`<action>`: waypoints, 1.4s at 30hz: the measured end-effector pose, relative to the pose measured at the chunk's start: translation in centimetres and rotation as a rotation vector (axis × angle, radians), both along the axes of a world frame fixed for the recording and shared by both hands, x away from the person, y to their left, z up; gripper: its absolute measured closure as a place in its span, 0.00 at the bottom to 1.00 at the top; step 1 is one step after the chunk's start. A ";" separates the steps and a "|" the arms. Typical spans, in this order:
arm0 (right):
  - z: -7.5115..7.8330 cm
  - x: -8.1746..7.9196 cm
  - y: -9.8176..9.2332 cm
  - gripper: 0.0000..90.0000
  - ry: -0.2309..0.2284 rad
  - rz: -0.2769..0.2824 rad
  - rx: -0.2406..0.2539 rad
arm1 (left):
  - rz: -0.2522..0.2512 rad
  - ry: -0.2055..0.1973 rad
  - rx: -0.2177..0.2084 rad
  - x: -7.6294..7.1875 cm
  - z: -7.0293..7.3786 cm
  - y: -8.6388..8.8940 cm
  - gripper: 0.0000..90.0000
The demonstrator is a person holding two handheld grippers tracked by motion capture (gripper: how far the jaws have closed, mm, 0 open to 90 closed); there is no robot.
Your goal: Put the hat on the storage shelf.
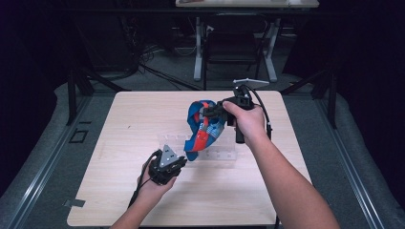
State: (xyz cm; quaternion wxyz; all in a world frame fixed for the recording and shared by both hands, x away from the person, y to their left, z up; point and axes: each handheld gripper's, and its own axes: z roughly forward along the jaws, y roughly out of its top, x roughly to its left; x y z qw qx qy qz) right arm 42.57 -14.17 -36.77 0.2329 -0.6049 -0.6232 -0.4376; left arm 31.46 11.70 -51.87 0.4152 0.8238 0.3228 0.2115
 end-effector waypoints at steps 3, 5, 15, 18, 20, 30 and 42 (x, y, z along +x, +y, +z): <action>0.0 0.0 -0.2 0.86 -0.002 0.003 -0.013 | -0.001 0.001 -0.002 -0.1 0.2 0.3 0.86; 0.0 0.0 -0.3 0.86 -0.001 -0.005 -0.017 | 0.003 0.001 -0.010 -0.2 0.3 0.4 0.84; 0.3 -0.1 -1.1 0.82 -0.012 -0.020 -0.022 | 0.018 0.011 -0.011 -0.2 0.3 1.1 0.77; 0.5 -0.1 -1.7 0.82 -0.012 -0.025 -0.030 | 0.027 0.013 -0.013 -0.1 0.3 1.2 0.76; 0.5 -0.1 -1.9 0.83 -0.016 -0.031 -0.027 | 0.028 0.015 -0.015 0.0 0.3 1.4 0.76; 0.7 -0.4 -2.2 0.82 -0.018 -0.030 -0.038 | 0.040 0.014 -0.015 -0.3 0.3 2.1 0.75; 0.6 -0.7 -3.2 0.80 -0.026 -0.052 -0.080 | 0.077 0.024 -0.008 -0.6 0.0 3.9 0.68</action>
